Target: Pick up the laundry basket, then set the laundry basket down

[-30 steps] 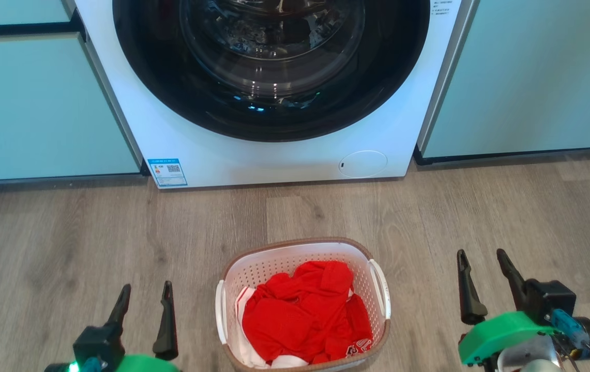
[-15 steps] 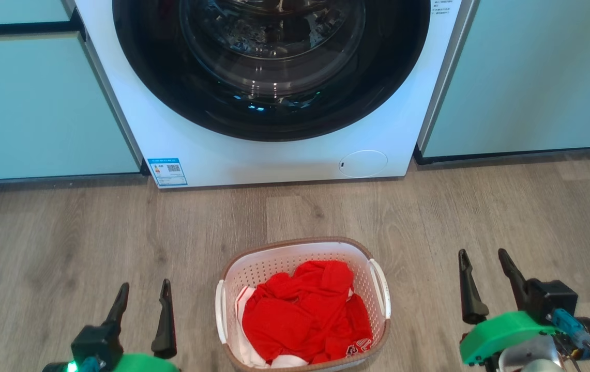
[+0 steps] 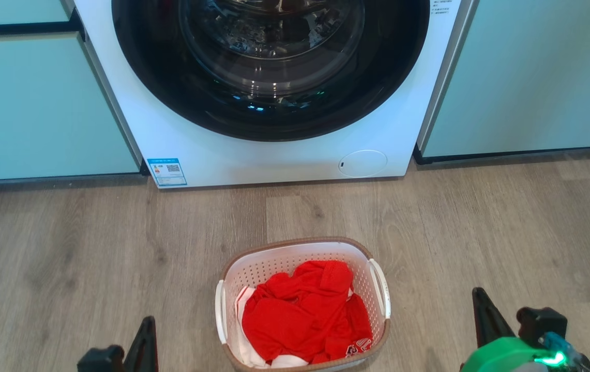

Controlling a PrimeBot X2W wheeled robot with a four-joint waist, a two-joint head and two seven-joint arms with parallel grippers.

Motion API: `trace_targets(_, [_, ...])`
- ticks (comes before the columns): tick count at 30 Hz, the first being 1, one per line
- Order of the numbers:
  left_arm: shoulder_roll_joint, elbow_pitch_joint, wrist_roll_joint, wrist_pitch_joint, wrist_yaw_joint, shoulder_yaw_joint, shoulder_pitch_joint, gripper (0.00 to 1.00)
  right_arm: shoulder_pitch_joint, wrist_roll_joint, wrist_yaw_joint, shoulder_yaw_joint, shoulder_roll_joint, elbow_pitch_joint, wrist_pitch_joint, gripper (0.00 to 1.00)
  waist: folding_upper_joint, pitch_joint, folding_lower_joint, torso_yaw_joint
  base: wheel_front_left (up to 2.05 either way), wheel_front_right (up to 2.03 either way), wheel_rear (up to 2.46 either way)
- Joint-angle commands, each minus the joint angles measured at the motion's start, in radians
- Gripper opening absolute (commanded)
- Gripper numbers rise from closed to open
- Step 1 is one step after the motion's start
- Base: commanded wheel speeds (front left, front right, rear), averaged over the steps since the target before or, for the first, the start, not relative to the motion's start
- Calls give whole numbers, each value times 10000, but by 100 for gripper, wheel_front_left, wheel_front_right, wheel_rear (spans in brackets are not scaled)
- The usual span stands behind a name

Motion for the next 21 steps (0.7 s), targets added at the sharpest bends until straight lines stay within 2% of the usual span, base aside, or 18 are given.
trace_targets(1, [4, -280, -257, 20, -55, 75, -312, 0, -303, 279, 1, -47, -33, -337, 28, 0, 0, 3, 0, 3, 0, 0, 0])
trace_targets(21, [-3, -161, -2546, 547, -323, 439, -828, 0, -588, 2638, 5, -187, -146, -412, 500, 0, 0, 36, 0, 29, 0, 0, 0])
